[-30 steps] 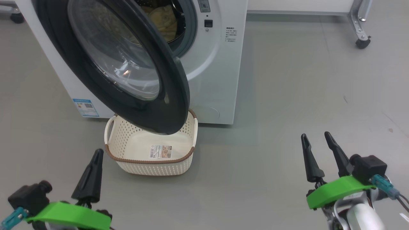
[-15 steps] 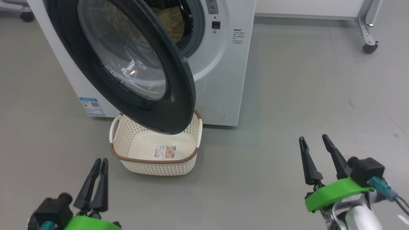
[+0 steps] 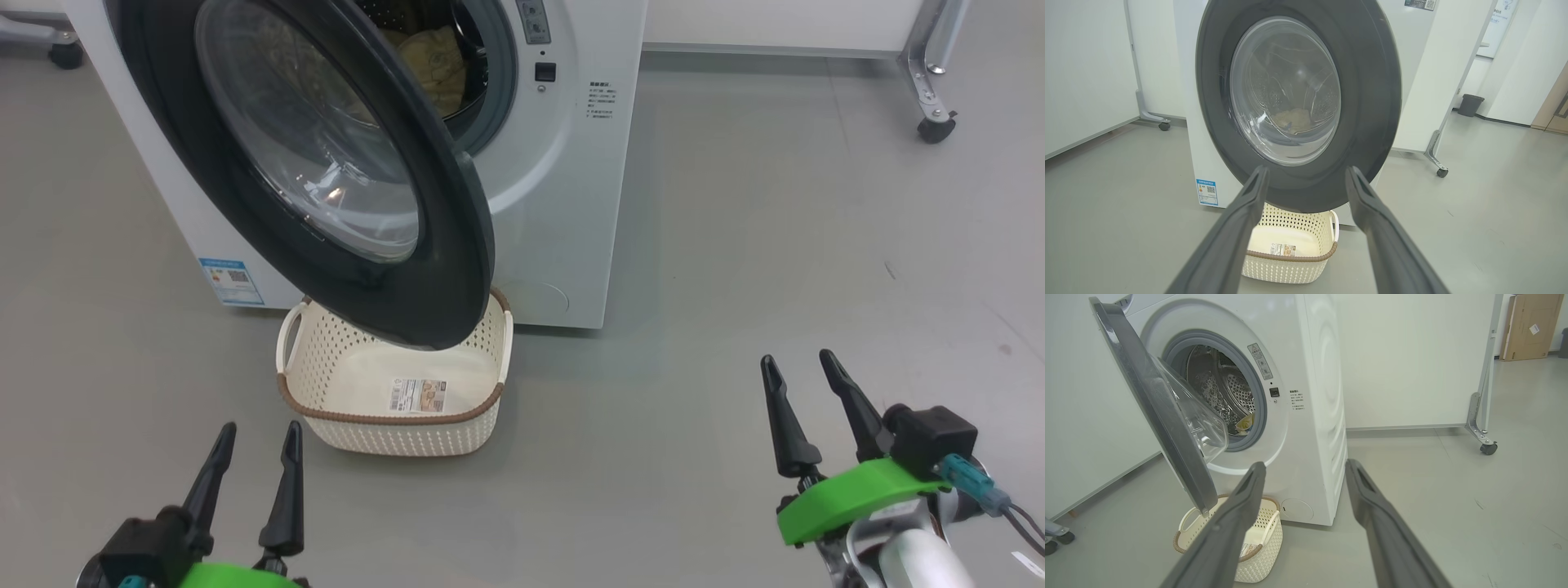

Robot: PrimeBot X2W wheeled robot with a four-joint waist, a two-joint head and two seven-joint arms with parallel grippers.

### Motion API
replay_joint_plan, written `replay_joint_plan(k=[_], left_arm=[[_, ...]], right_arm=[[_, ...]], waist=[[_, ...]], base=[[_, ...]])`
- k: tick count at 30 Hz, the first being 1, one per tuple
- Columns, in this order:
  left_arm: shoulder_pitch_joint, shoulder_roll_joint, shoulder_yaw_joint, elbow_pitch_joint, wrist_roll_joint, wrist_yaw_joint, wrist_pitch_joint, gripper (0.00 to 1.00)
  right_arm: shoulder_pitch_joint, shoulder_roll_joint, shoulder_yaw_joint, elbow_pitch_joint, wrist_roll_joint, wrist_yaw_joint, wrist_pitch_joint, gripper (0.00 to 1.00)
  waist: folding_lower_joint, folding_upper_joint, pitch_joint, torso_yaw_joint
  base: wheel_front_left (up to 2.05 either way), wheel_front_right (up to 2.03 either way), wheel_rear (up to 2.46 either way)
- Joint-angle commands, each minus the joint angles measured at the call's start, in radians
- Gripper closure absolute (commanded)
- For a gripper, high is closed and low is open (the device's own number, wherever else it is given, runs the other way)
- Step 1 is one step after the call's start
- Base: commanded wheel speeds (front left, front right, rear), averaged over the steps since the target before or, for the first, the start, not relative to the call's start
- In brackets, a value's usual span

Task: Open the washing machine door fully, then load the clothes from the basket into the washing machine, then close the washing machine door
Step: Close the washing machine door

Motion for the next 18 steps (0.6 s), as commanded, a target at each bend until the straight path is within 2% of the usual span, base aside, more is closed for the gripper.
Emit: replay_joint_plan(k=[1, 18], left_arm=[[-0.033, 0.012, 0.037, -0.025, 0.010, -0.002, -0.011, 0.00], [-0.041, 0.006, 0.032, -0.007, 0.014, -0.002, -0.011, 0.00]], right_arm=[[-0.027, -0.002, 0.024, -0.029, 0.004, -0.003, -0.010, 0.00], [-0.025, -0.002, 0.018, -0.022, 0.003, -0.003, -0.010, 0.00]], waist=[[0.0000, -0.0001, -0.001, 0.000], [0.0000, -0.0001, -0.003, 0.013]], base=[[0.00, 0.00, 0.00], [0.00, 0.00, 0.00]])
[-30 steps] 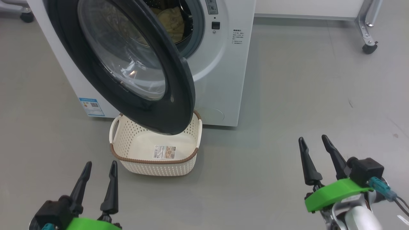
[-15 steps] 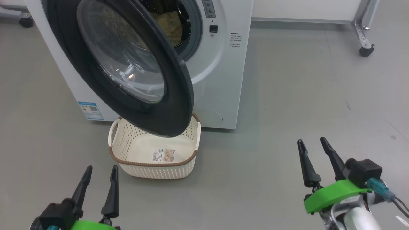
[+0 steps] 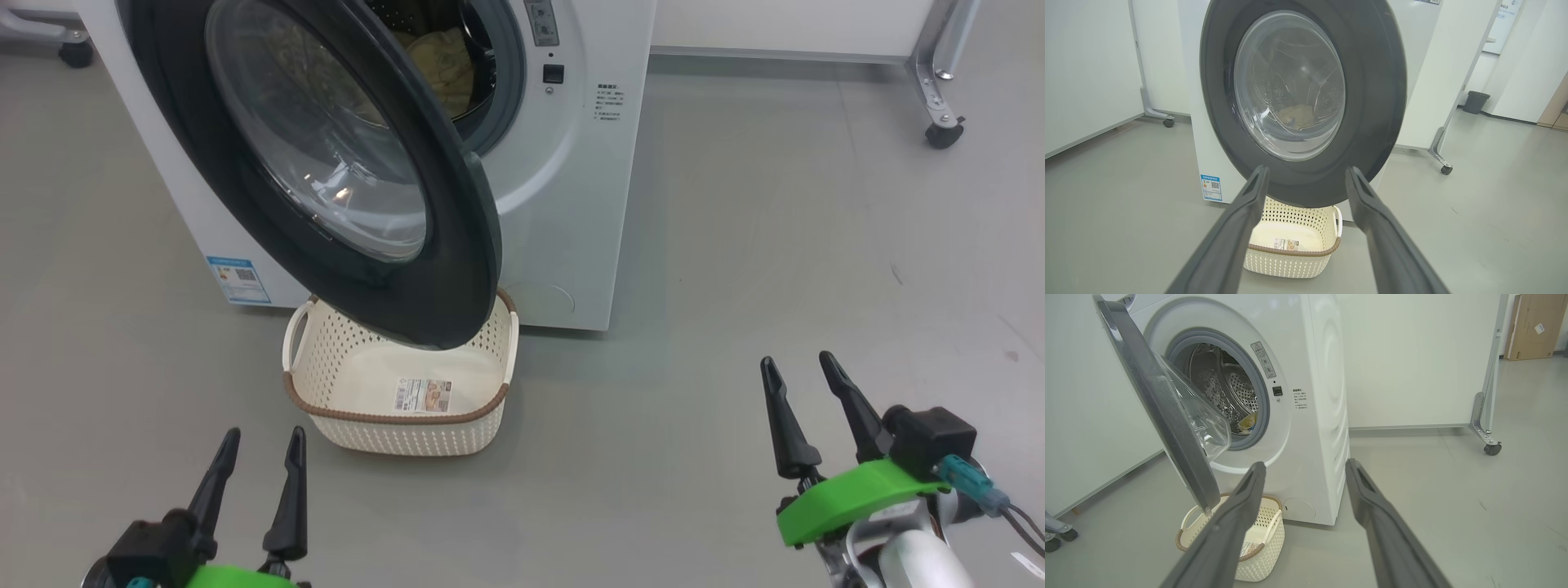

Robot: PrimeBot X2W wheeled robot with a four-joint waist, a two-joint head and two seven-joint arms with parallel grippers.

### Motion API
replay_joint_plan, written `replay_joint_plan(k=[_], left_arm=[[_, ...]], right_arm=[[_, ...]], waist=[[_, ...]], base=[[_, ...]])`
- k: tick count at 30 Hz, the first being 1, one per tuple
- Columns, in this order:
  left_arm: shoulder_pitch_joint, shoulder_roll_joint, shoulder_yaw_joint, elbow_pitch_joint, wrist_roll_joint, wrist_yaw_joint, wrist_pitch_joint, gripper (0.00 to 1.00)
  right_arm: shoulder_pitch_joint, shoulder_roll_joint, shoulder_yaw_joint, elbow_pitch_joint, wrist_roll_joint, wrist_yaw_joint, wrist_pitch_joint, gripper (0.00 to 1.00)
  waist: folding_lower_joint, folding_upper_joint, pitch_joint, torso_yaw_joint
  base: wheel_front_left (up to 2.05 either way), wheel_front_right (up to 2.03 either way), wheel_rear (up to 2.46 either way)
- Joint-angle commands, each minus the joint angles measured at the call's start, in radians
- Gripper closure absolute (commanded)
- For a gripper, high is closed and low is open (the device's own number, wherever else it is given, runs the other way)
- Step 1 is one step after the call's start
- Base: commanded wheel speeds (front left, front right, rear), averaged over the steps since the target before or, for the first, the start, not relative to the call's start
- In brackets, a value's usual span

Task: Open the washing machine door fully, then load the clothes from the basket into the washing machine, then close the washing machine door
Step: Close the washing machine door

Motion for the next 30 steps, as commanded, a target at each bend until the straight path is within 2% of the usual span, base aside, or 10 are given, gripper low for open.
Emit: replay_joint_plan(k=[1, 27, 28, 29, 30], left_arm=[[-0.043, 0.011, 0.033, -0.026, 0.004, -0.002, -0.011, 0.00], [-0.050, 0.013, 0.024, -0.018, 0.005, -0.002, -0.011, 0.00], [-0.051, 0.013, 0.022, -0.017, 0.005, -0.002, -0.011, 0.00], [-0.051, 0.013, 0.020, -0.017, 0.005, -0.002, -0.011, 0.00], [-0.052, 0.014, 0.019, -0.016, 0.004, -0.002, -0.011, 0.00]], right_arm=[[-0.025, -0.002, 0.018, -0.028, 0.003, -0.003, -0.010, 0.00], [-0.026, -0.002, 0.011, -0.029, 0.007, -0.003, -0.010, 0.00], [-0.025, -0.002, 0.012, -0.029, 0.017, -0.003, -0.010, 0.16], [-0.023, -0.002, 0.016, -0.025, 0.038, -0.003, -0.010, 1.00], [-0.024, -0.002, 0.019, -0.026, 0.046, -0.003, -0.010, 1.00]], waist=[[0.0000, 0.0000, 0.001, 0.003], [0.0000, 0.0000, 0.008, 0.013], [0.0000, 0.0000, 0.008, 0.014], [0.0000, 0.0000, 0.007, 0.016], [0.0000, 0.0000, 0.007, 0.018]], base=[[0.00, 0.00, 0.00], [0.00, 0.00, 0.00], [0.00, 0.00, 0.00], [0.00, 0.00, 0.00], [0.00, 0.00, 0.00]])
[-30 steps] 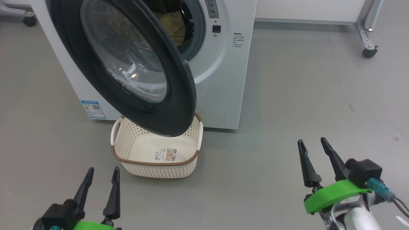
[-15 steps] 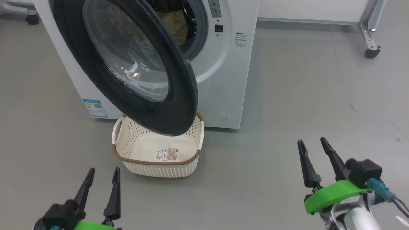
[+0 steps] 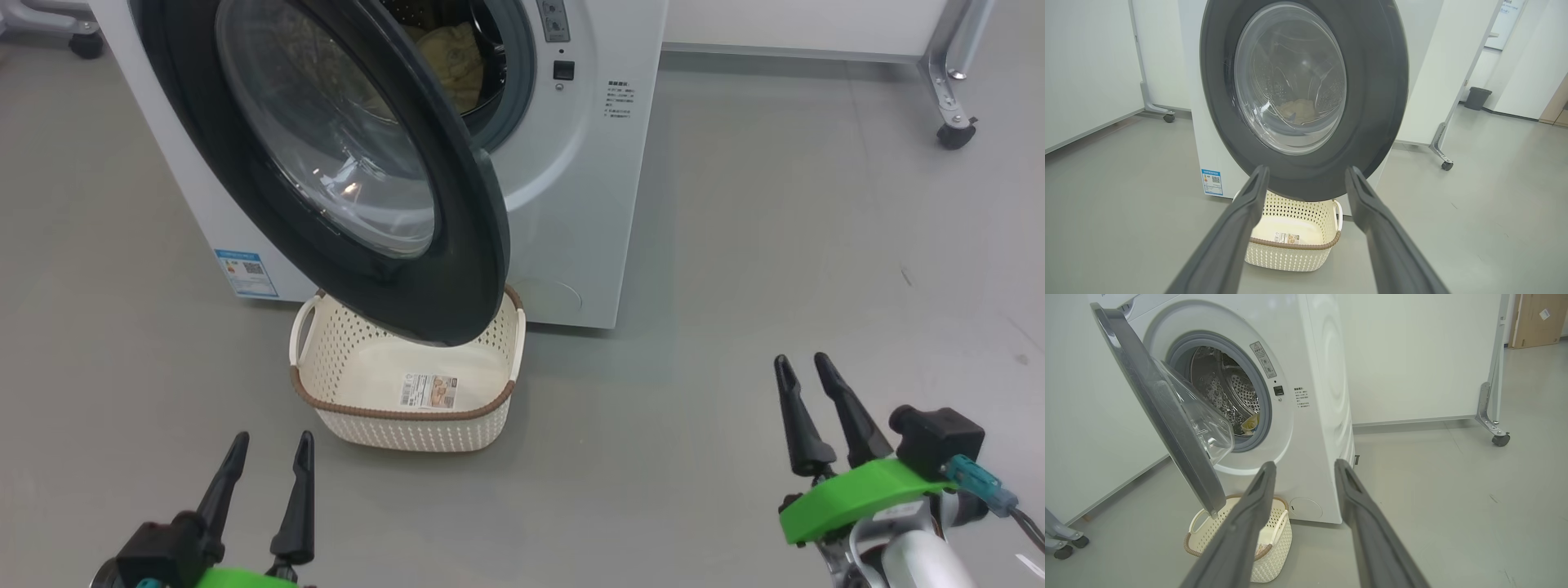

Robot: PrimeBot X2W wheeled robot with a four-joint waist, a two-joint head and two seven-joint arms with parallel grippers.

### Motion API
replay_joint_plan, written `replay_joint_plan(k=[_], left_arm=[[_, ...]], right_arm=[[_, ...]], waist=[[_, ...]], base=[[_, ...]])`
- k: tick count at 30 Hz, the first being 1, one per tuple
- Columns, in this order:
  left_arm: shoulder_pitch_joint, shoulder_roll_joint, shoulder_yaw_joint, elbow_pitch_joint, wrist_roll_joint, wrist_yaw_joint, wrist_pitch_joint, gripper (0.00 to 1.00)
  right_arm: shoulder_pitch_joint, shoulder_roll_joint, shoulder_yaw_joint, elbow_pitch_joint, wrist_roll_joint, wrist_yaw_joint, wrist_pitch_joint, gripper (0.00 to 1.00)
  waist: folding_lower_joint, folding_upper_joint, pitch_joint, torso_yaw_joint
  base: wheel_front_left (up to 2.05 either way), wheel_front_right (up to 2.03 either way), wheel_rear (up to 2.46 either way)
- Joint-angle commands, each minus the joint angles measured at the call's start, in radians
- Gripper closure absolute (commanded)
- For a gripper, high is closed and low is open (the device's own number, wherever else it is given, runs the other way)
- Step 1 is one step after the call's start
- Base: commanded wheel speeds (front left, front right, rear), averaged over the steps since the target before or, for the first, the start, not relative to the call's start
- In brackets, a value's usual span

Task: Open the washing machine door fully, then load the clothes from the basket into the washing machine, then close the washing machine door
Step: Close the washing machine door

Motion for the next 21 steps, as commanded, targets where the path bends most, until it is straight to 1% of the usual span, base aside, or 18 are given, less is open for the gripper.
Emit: replay_joint_plan(k=[1, 6, 10, 16, 21], left_arm=[[-0.051, 0.013, 0.037, -0.026, 0.005, -0.002, -0.011, 0.00], [-0.058, 0.012, 0.025, -0.025, 0.007, -0.002, -0.011, 0.00], [-0.072, 0.015, 0.003, -0.020, 0.010, -0.002, -0.011, 0.00], [-0.098, 0.005, -0.010, -0.022, 0.009, -0.002, -0.011, 0.00], [-0.128, 0.001, -0.037, -0.017, 0.011, -0.002, -0.011, 0.00]], right_arm=[[-0.025, -0.002, 0.022, -0.029, 0.001, -0.003, -0.010, 1.00], [-0.047, -0.008, 0.013, -0.028, -0.006, -0.003, -0.010, 1.00], [-0.095, -0.023, 0.002, -0.041, -0.023, -0.003, -0.010, 1.00], [-0.195, -0.057, -0.033, -0.080, -0.050, -0.003, -0.010, 1.00], [-0.300, -0.086, -0.033, -0.128, -0.067, -0.003, -0.010, 1.00]], waist=[[0.0000, 0.0000, 0.000, 0.002], [0.0000, 0.0000, 0.008, 0.020], [0.0000, 0.0000, 0.022, 0.049], [0.0000, 0.0000, 0.065, 0.106], [0.0000, 0.0000, 0.106, 0.157]], base=[[0.00, 0.00, 0.00], [0.00, 0.00, 0.00], [0.00, 0.00, 0.00], [0.00, 0.00, 0.00], [0.00, 0.00, 0.00]])
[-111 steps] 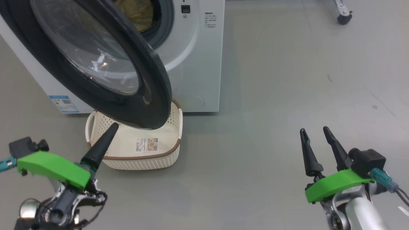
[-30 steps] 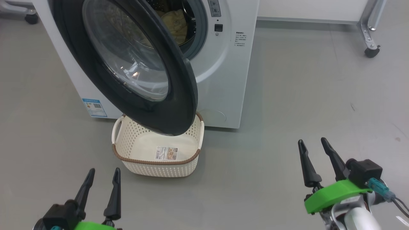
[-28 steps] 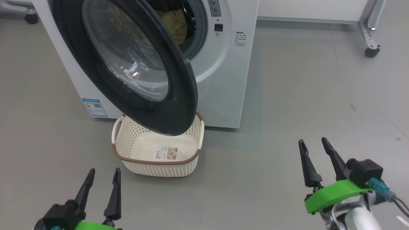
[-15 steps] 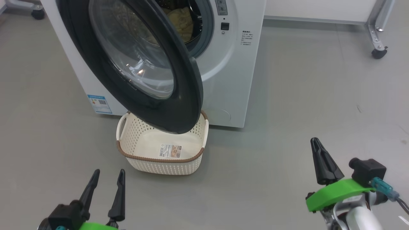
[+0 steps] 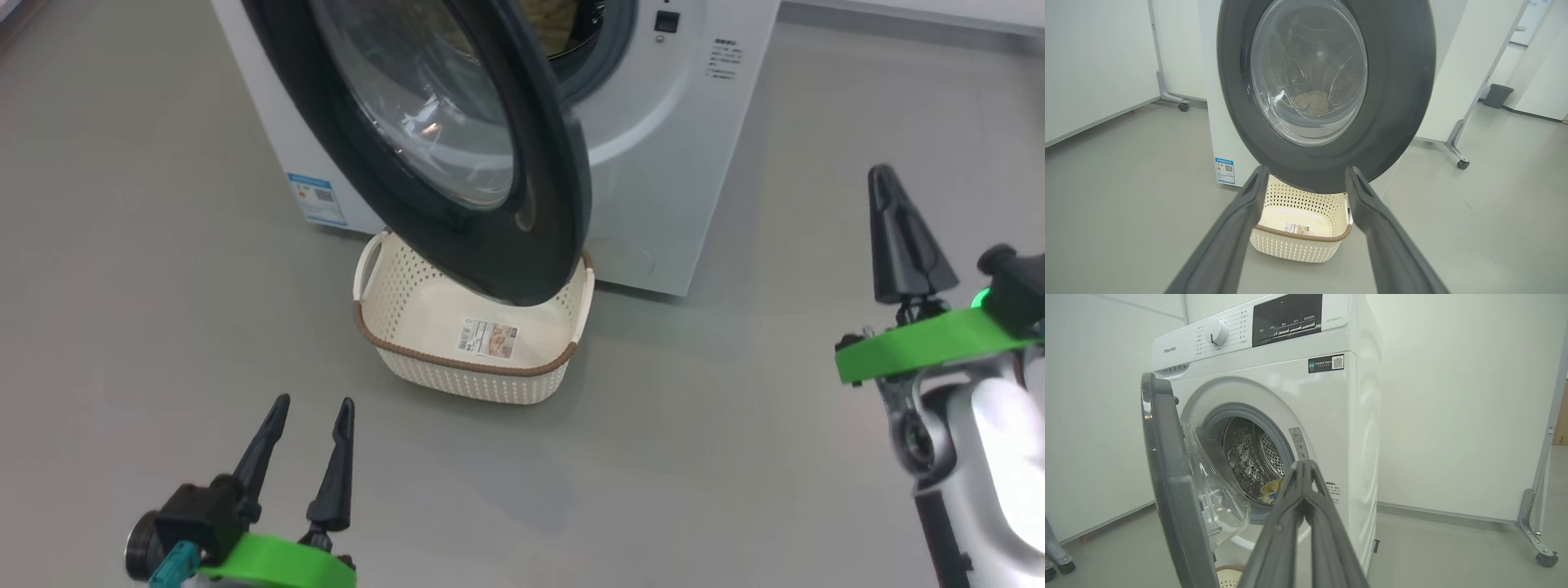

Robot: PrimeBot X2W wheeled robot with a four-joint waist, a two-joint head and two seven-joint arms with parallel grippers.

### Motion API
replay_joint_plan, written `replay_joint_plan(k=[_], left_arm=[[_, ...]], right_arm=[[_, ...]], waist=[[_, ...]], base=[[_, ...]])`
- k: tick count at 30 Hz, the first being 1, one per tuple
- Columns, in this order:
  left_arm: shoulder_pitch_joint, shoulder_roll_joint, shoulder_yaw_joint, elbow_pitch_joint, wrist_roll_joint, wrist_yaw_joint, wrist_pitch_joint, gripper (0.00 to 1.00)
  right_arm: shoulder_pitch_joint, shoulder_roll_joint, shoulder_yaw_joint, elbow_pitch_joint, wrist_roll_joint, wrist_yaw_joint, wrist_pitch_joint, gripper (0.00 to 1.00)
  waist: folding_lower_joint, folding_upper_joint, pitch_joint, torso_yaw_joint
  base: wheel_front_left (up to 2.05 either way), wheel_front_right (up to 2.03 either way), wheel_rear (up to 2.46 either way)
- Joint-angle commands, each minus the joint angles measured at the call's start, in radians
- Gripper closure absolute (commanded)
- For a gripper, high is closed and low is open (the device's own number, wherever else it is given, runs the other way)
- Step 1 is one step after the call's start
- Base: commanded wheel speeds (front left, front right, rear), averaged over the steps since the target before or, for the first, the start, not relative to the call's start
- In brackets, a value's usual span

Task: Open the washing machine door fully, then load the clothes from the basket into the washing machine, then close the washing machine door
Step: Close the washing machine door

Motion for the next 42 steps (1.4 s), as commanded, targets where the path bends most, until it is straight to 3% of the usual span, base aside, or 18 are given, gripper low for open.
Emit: replay_joint_plan(k=[1, 10, 21, 28, 35, 42], left_arm=[[-0.063, 0.010, 0.015, -0.024, 0.010, -0.002, -0.011, 0.00], [-0.091, -0.007, 0.006, -0.018, 0.004, -0.002, -0.011, 0.00], [-0.102, -0.031, 0.011, -0.018, 0.002, -0.002, -0.011, 0.00], [-0.108, -0.044, 0.004, -0.017, 0.001, -0.002, -0.011, 0.00], [-0.122, -0.054, -0.010, -0.010, -0.002, -0.002, -0.011, 0.00], [-0.122, -0.060, -0.019, -0.006, -0.003, -0.002, -0.011, 0.00]], right_arm=[[-0.086, -0.023, 0.021, -0.054, -0.014, -0.003, -0.009, 1.00], [-0.258, -0.028, 0.051, -0.151, 0.015, -0.003, -0.009, 1.00], [-0.397, -0.046, 0.231, -0.204, 0.023, -0.003, -0.009, 1.00], [-0.449, -0.065, 0.396, -0.132, 0.062, -0.003, -0.009, 1.00], [-0.506, -0.094, 0.641, 0.016, 0.130, -0.003, -0.009, 1.00], [-0.497, -0.085, 0.677, 0.155, 0.139, -0.003, -0.009, 1.00]], waist=[[-0.0003, 0.0000, 0.029, 0.047], [-0.0003, 0.0000, 0.058, 0.111], [-0.0003, 0.0000, 0.081, 0.164], [-0.0003, 0.0000, 0.095, 0.185], [-0.0003, 0.0000, 0.111, 0.209], [-0.0003, 0.0000, 0.114, 0.226]], base=[[0.00, 0.00, 0.00], [0.00, 0.00, 0.00], [0.00, 0.00, 0.00], [0.00, 0.00, 0.00], [0.00, 0.00, 0.00], [0.00, 0.00, 0.00]])
